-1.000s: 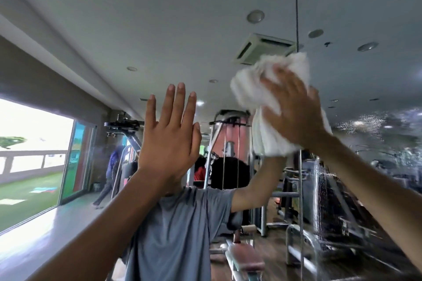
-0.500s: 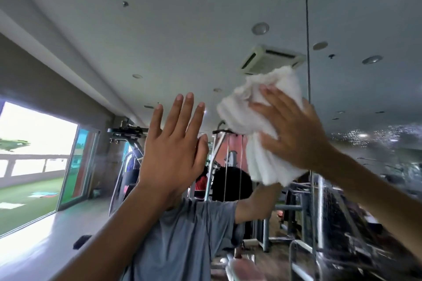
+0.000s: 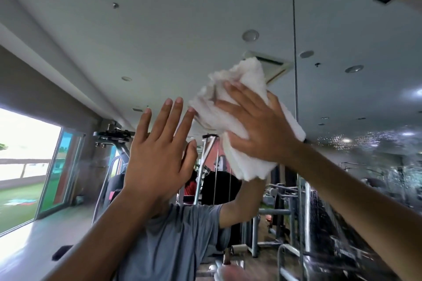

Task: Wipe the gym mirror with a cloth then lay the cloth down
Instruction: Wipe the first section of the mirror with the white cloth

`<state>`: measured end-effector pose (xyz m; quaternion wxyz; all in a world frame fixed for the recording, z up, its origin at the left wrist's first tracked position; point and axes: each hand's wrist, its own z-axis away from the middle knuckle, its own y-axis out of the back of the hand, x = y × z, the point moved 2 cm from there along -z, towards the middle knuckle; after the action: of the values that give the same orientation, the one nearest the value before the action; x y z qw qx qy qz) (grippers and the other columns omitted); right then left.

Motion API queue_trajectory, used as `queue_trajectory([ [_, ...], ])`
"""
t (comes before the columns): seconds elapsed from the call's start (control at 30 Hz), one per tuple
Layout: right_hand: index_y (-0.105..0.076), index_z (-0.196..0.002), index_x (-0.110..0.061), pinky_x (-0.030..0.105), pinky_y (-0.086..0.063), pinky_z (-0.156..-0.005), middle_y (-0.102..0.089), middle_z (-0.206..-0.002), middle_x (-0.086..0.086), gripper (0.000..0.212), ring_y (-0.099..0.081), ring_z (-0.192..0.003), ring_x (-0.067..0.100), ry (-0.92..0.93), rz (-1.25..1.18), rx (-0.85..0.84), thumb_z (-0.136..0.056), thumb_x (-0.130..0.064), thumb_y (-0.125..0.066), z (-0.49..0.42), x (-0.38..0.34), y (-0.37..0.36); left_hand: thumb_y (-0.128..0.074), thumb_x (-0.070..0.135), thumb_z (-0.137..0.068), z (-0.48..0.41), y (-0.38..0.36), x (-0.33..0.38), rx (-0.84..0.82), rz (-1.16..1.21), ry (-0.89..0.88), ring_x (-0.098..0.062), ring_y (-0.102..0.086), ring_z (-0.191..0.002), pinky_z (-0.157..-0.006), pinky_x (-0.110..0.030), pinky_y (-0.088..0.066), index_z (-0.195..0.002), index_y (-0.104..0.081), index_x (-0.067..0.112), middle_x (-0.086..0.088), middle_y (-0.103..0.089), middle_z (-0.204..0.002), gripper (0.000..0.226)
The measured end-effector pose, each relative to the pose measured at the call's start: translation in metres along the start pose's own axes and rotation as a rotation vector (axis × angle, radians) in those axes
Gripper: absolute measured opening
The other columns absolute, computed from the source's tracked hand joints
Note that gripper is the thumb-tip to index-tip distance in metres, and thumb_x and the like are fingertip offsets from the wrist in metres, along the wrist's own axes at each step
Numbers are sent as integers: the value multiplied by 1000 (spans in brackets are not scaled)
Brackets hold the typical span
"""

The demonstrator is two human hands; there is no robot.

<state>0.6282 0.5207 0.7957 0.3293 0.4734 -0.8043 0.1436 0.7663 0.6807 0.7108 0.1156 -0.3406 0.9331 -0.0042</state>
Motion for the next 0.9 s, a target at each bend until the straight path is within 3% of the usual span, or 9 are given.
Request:
queue_trajectory([
  [0.07, -33, -148, -34, 56, -24, -109, -28, -162, 4, 68, -24, -147, 21, -63, 18, -44, -84, -51, -45, 10, 33, 3, -30, 36, -101, 0, 0, 2, -3, -2, -4, -31, -27, -150, -120, -58, -21, -152, -41, 7, -17, -32, -160, 60],
  [0.2, -34, -149, -33, 60, -23, -110, -25, -163, 0, 61, -22, -148, 20, -744, -40, 113, -92, -54, -41, -52, 62, 4, -29, 34, -100, 1, 0, 4, -4, -35, -1, -33, -28, -150, -119, -58, -19, -152, -41, 5, -19, -31, -160, 60],
  [0.27, -33, -151, -32, 59, -16, -112, -20, -164, 1, 60, -17, -150, 20, -897, -52, 133, -95, -53, -40, -89, 38, 2, -31, 34, -100, 0, 1, 2, 0, -20, -17, -32, -29, -149, -120, -56, -19, -151, -42, 6, -17, -33, -159, 60],
  [0.47, -34, -152, -35, 47, -15, -110, -22, -164, 0, 67, -21, -150, 20, 34, 13, -14, -88, -55, -36, -55, -22, -1, -33, 36, -100, 0, 2, -1, -24, -13, -23, -30, -28, -150, -120, -56, -18, -151, -41, 3, -16, -36, -158, 62],
  [0.53, -32, -151, -35, 53, -14, -112, -24, -164, 2, 67, -21, -150, 21, 151, -5, -59, -87, -51, -41, -25, 5, 1, -34, 37, -99, 0, 4, 0, -29, -17, -32, -31, -30, -149, -120, -56, -19, -149, -44, 2, -17, -38, -157, 61],
  [0.63, -26, -151, -35, 64, -26, -108, -30, -160, 5, 69, -26, -147, 23, -61, 4, -65, -84, -48, -40, -11, 67, 8, -36, 37, -97, -1, 6, 0, -23, -9, -42, -33, -35, -146, -117, -56, -20, -145, -49, 1, -18, -41, -155, 61],
  [0.77, -31, -152, -30, 62, -21, -111, -21, -164, 1, 65, -20, -149, 22, -763, -58, 83, -92, -53, -32, -72, 89, 7, -40, 41, -88, -26, 9, -2, 1, -41, -38, -33, -47, -113, -96, -50, -28, -118, -65, 5, -21, -62, -120, 53],
  [0.83, -28, -154, -32, 61, -16, -112, -17, -165, 1, 60, -17, -150, 21, -742, -38, 91, -96, -49, -34, -93, 63, 1, -40, 42, -86, -59, 11, -5, 16, -35, -25, -29, -41, -97, -88, -45, -27, -106, -61, 7, -16, -56, -102, 46],
  [0.9, -30, -153, -33, 58, -19, -110, -18, -165, -1, 62, -18, -150, 20, -496, 16, 69, -94, -52, -30, -89, 35, -1, -37, 43, -87, -93, 11, -12, 11, -19, 9, -30, -45, -99, -89, -44, -25, -106, -58, 8, -15, -53, -104, 45],
])
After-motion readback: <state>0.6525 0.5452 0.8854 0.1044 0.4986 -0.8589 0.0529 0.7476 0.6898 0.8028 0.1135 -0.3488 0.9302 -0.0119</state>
